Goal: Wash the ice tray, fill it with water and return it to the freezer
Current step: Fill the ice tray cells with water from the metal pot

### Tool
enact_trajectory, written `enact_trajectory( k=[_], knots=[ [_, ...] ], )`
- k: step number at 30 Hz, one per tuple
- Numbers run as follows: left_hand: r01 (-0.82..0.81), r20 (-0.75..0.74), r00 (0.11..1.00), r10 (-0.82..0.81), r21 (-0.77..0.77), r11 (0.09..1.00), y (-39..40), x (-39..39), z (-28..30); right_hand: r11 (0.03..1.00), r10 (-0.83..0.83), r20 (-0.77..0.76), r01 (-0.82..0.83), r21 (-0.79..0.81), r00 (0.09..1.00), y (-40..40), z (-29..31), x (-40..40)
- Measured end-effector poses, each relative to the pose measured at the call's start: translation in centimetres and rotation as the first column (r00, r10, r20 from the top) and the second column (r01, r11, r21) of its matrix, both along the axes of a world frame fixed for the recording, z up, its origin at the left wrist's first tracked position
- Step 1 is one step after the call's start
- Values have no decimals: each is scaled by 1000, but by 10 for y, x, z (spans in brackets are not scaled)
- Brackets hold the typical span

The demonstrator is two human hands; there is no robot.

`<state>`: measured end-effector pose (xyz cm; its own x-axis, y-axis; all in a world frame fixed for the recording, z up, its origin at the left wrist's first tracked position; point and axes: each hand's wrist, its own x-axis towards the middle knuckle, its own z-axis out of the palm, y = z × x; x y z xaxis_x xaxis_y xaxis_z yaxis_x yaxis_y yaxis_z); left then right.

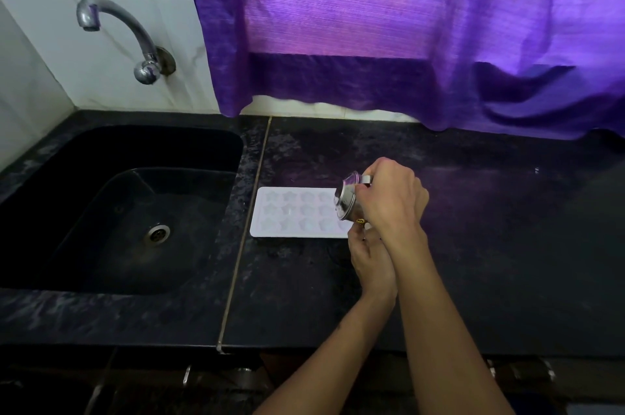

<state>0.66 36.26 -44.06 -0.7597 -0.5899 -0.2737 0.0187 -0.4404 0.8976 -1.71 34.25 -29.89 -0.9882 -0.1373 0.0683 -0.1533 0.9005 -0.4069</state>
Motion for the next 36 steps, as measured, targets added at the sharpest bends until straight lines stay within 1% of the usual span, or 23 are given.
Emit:
enact_trajectory(
  k=[3,6,14,18,22,25,28,34,36],
  knots=[
    [5,52,999,-4,-6,1000,-1,1,-4,1000,0,0,0,6,1000,0,1,0],
    [10,66,998,-10,-2,1000,-3,2,-4,1000,-3,-1,3,1,1000,0,2,0],
    [25,122,992,-18,-56,998,0,2,-3,999,-14,15,14,-33,1000,4,3,1],
    [-38,107,994,40,-15,999,-2,1,4,990,-40,39,44,-132,998,11,3,-1],
    [-85,23,996,86,-50,995,-1,2,11,972,-61,53,71,-224,997,17,7,-2],
    [-103,-18,995,102,-59,993,-3,2,15,963,-72,54,83,-255,996,16,10,-2],
    [-105,-27,994,103,-53,993,-7,1,13,968,-46,50,57,-243,998,11,11,0],
    [-108,22,994,109,-29,994,-16,2,7,986,11,8,-10,-167,1000,-4,9,6],
    [-108,-14,994,109,40,993,-18,1,3,991,31,2,-31,-131,1000,-9,9,7]
  ],
)
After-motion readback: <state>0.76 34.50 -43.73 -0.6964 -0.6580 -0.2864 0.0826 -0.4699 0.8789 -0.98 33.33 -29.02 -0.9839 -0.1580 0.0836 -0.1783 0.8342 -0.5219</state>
